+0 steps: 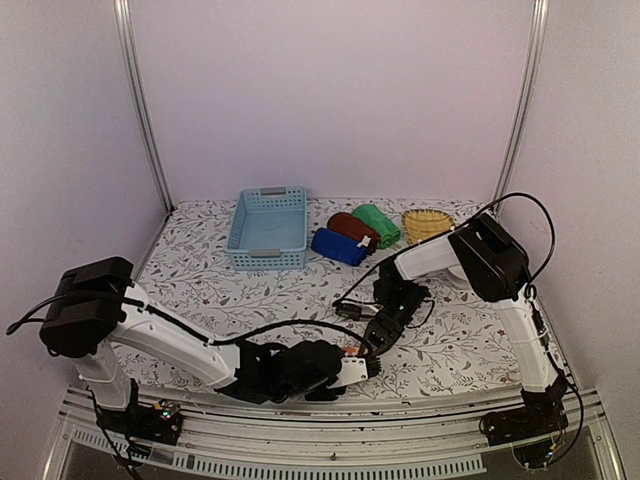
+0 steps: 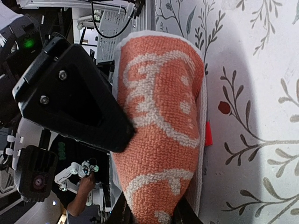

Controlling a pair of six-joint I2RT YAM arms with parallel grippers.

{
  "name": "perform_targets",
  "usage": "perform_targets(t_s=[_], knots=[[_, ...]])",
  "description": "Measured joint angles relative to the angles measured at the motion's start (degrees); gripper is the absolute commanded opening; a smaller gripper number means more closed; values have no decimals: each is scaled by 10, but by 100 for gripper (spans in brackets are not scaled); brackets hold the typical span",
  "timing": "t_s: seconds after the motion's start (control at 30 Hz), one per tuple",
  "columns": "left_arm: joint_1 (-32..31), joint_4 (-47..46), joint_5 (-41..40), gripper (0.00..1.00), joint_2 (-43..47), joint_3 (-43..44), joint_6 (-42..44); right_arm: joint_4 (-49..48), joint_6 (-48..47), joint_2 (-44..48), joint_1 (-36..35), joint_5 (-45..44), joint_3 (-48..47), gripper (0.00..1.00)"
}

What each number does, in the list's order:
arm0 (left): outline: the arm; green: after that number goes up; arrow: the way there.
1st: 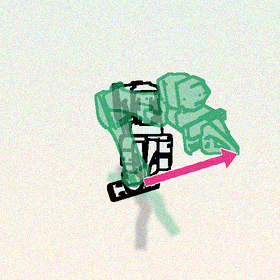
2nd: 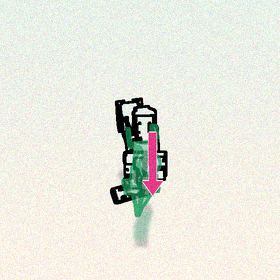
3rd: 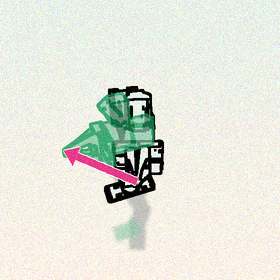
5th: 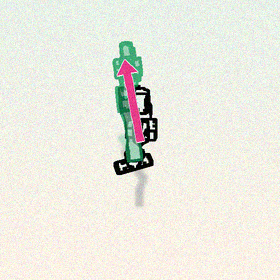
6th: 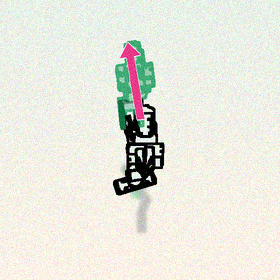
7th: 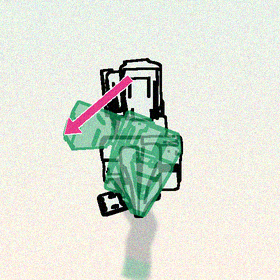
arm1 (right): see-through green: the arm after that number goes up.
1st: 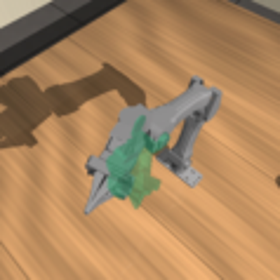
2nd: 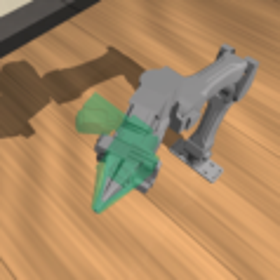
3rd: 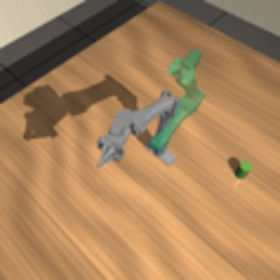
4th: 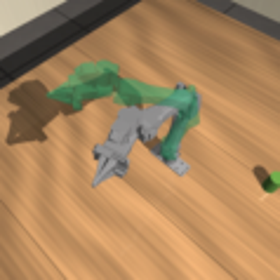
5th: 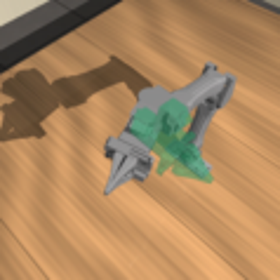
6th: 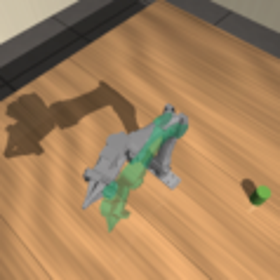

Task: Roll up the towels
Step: Pick up the towel from the center of the board.

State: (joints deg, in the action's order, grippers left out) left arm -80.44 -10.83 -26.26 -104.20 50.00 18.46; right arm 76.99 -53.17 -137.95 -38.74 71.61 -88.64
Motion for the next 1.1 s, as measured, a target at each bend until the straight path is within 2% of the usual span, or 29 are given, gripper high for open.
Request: perform_targets(t_s=[0.67, 1.1], knots=[[-6, 45, -46, 51, -82, 81, 42, 7, 43, -2, 13, -15, -1, 12], [18, 146, 98, 57, -43, 106, -12, 19, 47, -1, 9, -21, 0, 9]])
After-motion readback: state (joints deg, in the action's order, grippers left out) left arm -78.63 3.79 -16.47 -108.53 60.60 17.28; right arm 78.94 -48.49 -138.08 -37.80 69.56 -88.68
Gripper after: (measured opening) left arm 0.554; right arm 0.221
